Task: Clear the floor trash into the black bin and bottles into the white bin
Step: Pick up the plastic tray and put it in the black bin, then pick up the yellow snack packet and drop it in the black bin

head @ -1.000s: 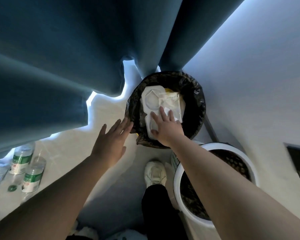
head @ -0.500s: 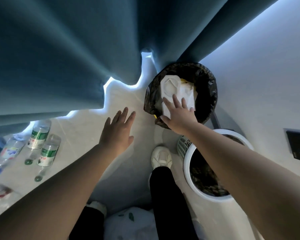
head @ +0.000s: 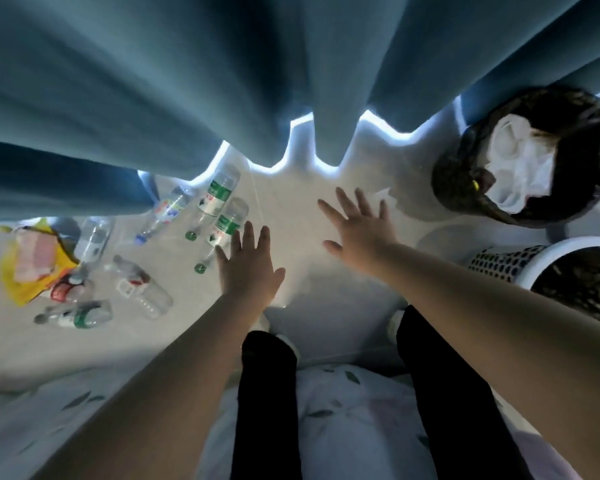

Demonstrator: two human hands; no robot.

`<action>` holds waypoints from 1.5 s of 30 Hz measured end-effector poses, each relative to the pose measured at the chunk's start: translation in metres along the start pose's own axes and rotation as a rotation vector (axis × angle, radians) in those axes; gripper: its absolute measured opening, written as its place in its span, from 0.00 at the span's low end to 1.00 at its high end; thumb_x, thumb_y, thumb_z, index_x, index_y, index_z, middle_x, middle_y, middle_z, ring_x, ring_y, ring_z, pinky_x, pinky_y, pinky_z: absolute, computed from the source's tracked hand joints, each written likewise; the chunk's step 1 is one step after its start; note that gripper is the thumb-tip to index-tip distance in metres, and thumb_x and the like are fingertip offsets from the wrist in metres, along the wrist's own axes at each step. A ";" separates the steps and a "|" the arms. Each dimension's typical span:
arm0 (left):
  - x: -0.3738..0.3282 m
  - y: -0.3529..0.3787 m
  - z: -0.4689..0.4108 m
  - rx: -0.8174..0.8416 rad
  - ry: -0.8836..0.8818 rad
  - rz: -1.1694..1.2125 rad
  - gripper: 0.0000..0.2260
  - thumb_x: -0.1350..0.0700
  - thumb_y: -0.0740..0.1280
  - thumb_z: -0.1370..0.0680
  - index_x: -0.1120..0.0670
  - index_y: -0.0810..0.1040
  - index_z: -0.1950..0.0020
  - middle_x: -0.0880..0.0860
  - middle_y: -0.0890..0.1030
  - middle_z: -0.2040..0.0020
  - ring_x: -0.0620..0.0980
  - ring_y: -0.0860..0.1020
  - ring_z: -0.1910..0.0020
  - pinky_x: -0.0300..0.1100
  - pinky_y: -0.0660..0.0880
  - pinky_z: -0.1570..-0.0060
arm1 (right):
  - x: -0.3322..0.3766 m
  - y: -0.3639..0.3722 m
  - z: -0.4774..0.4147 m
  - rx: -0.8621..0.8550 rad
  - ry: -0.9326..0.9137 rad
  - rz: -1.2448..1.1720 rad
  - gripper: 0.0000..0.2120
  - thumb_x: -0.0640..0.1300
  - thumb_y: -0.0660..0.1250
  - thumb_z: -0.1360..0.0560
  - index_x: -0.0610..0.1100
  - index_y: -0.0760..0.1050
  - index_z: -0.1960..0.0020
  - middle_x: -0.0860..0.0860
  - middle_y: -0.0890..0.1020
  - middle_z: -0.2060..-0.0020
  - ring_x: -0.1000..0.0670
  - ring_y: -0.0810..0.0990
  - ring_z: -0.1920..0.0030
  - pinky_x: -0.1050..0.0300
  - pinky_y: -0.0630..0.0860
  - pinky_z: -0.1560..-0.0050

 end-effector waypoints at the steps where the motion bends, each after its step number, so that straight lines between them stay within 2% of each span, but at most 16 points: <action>1: 0.024 0.007 0.007 0.010 -0.036 0.019 0.35 0.40 0.59 0.22 0.50 0.46 0.22 0.54 0.45 0.21 0.57 0.48 0.22 0.61 0.52 0.27 | 0.023 -0.002 -0.003 0.004 -0.024 0.021 0.34 0.61 0.53 0.21 0.57 0.39 0.22 0.50 0.40 0.21 0.42 0.40 0.22 0.32 0.46 0.27; 9: 0.215 0.043 0.067 -0.013 -0.256 0.227 0.36 0.40 0.62 0.23 0.50 0.48 0.22 0.54 0.47 0.21 0.56 0.49 0.23 0.60 0.52 0.27 | 0.207 -0.020 -0.019 0.028 -0.188 0.226 0.35 0.61 0.53 0.20 0.55 0.37 0.22 0.49 0.40 0.21 0.41 0.41 0.22 0.33 0.50 0.27; 15: 0.342 0.053 0.120 0.002 -0.388 0.294 0.36 0.41 0.61 0.23 0.50 0.48 0.22 0.54 0.46 0.21 0.56 0.48 0.23 0.60 0.51 0.27 | 0.329 -0.033 -0.014 0.034 -0.303 0.311 0.36 0.61 0.55 0.21 0.56 0.39 0.22 0.49 0.42 0.21 0.41 0.44 0.22 0.33 0.52 0.28; 19: 0.398 0.062 0.149 0.019 -0.492 0.356 0.36 0.41 0.62 0.23 0.50 0.49 0.22 0.55 0.47 0.21 0.56 0.48 0.23 0.61 0.52 0.28 | 0.392 -0.043 -0.008 0.048 -0.384 0.352 0.36 0.61 0.56 0.21 0.56 0.40 0.22 0.50 0.42 0.21 0.42 0.44 0.22 0.35 0.51 0.27; 25: 0.447 0.068 0.174 0.020 -0.628 0.451 0.36 0.40 0.62 0.23 0.50 0.49 0.22 0.55 0.49 0.21 0.55 0.49 0.23 0.61 0.52 0.28 | 0.458 -0.057 -0.019 0.133 -0.476 0.424 0.36 0.60 0.57 0.21 0.57 0.39 0.22 0.51 0.40 0.21 0.43 0.42 0.22 0.35 0.51 0.26; 33: 0.516 0.125 0.143 0.026 -0.718 0.629 0.32 0.42 0.62 0.24 0.50 0.55 0.24 0.54 0.55 0.23 0.55 0.54 0.25 0.60 0.55 0.29 | 0.554 -0.028 -0.072 0.188 -0.556 0.527 0.38 0.58 0.59 0.21 0.57 0.37 0.22 0.51 0.41 0.21 0.42 0.44 0.22 0.36 0.54 0.26; 39: 0.605 0.204 0.077 0.068 -0.718 0.795 0.32 0.42 0.65 0.26 0.51 0.60 0.26 0.54 0.59 0.26 0.55 0.59 0.28 0.56 0.61 0.33 | 0.638 0.039 -0.156 0.205 -0.465 0.505 0.38 0.58 0.61 0.22 0.56 0.40 0.22 0.50 0.44 0.21 0.42 0.46 0.22 0.37 0.57 0.28; 45: 0.694 0.284 -0.019 -0.018 -0.772 1.045 0.34 0.43 0.67 0.27 0.52 0.59 0.26 0.55 0.61 0.25 0.57 0.62 0.28 0.56 0.64 0.34 | 0.703 0.116 -0.268 0.210 -0.314 0.363 0.40 0.58 0.64 0.24 0.55 0.42 0.22 0.50 0.46 0.21 0.41 0.48 0.22 0.36 0.59 0.29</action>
Point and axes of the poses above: each hand's wrist, its own z-axis away from the middle knuckle, its own y-axis out of the palm, x = y × z, the point moved 6 cm from there along -z, towards the middle knuckle
